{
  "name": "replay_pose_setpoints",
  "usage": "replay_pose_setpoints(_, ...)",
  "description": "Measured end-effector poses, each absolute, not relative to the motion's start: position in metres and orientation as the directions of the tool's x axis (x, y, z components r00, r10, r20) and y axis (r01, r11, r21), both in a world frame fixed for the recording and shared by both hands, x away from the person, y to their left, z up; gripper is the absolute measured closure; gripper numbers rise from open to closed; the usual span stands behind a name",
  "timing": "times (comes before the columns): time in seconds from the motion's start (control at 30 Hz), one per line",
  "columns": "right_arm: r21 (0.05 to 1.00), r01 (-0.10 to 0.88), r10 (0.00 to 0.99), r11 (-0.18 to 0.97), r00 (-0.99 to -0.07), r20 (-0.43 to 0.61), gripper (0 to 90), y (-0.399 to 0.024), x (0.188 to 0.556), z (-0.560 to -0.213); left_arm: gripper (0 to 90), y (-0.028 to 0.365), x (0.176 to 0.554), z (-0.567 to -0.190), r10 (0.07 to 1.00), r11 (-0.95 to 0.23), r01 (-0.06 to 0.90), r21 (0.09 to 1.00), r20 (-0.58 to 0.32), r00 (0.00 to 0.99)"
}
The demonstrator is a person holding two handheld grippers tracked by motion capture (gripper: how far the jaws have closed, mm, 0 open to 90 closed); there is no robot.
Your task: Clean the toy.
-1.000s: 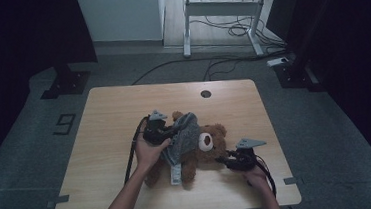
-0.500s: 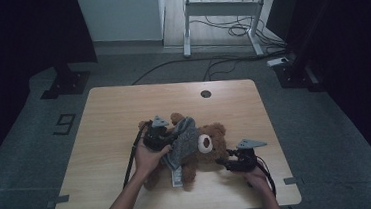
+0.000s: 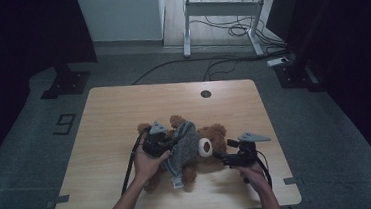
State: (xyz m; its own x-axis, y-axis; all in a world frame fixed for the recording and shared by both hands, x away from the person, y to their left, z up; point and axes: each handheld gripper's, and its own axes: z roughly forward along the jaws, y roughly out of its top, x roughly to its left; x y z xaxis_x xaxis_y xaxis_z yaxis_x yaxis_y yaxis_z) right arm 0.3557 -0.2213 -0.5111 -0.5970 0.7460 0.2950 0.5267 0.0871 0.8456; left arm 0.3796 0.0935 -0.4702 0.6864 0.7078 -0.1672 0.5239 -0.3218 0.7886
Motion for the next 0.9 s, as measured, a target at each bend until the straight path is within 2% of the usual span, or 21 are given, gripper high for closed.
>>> replay_pose_setpoints(0.03,0.839,0.536,0.756,0.097,-0.587,0.287,0.0,-0.216,0.359,-0.51,81.6,0.094,0.379,-0.47,0.709,-0.324,0.523,0.789,-0.164,0.686)
replay_pose_setpoints(0.2,0.83,0.554,0.755,0.062,-0.57,0.325,0.0,-0.21,0.371,-0.502,81.6,0.098,0.38,-0.473,0.705,-0.303,0.529,0.793,-0.187,0.684)
replay_pose_setpoints(0.37,0.815,0.573,0.744,0.092,-0.583,0.326,0.0,-0.21,0.381,-0.493,81.6,0.099,0.378,-0.475,0.702,-0.292,0.526,0.799,-0.195,0.686)
replay_pose_setpoints(0.6,0.819,0.566,0.747,0.089,-0.582,0.321,0.0,-0.2,0.372,-0.486,81.6,0.101,0.371,-0.478,0.69,-0.277,0.522,0.806,-0.211,0.692)
replay_pose_setpoints(0.7,0.813,0.569,0.768,0.128,-0.575,0.281,0.0,-0.191,0.369,-0.489,81.6,0.101,0.368,-0.478,0.687,-0.28,0.521,0.806,-0.21,0.695)
replay_pose_setpoints(0.9,0.796,0.583,0.764,0.159,-0.584,0.275,0.0,-0.189,0.375,-0.506,81.6,0.1,0.365,-0.479,0.674,-0.276,0.522,0.807,-0.224,0.704)
